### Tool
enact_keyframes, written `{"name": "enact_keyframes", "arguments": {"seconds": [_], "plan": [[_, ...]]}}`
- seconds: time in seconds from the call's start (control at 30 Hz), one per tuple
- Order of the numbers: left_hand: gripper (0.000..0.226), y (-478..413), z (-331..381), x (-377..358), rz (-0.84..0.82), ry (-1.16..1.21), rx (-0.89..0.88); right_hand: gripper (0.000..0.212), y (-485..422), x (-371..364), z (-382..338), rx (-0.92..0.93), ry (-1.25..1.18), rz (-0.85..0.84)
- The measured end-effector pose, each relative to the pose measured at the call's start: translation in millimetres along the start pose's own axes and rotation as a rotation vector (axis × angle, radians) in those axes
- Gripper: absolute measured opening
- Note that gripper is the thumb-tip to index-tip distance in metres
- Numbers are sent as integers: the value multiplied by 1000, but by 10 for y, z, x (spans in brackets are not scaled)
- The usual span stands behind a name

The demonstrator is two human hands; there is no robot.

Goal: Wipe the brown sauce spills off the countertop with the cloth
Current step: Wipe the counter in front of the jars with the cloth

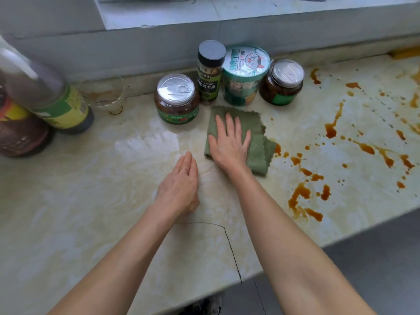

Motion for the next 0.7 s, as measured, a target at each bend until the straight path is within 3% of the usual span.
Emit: {"name": "enact_keyframes", "arguments": {"seconds": [0.17,0.37,0.53,0.63,0.7], "plan": [[66,3,4,-3,8,-58,-24,61,711,-168,-14,101,107,24],[77,15,42,8,-10,-146,-13,61,40,-38,97,53,70,-44],[95,10,11,-115,2,-75,35,62,1082,-138,189,111,64,73],[96,17,0,-105,36,-62,17,61,1692,-227,333,174,91,31],[97,27,2,-65,71,-47,12,61,1613,-210,436,200,114,18]]}}
Point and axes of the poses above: each hand's wrist, its own y-axis away from the middle knuckle, its own x-axis out of the back of the hand, z = x × y, the point moved 8 cm from there along -y, towards the middle knuckle, and after that the axes turned 2 degrees about -z, right-handed, at the moved point
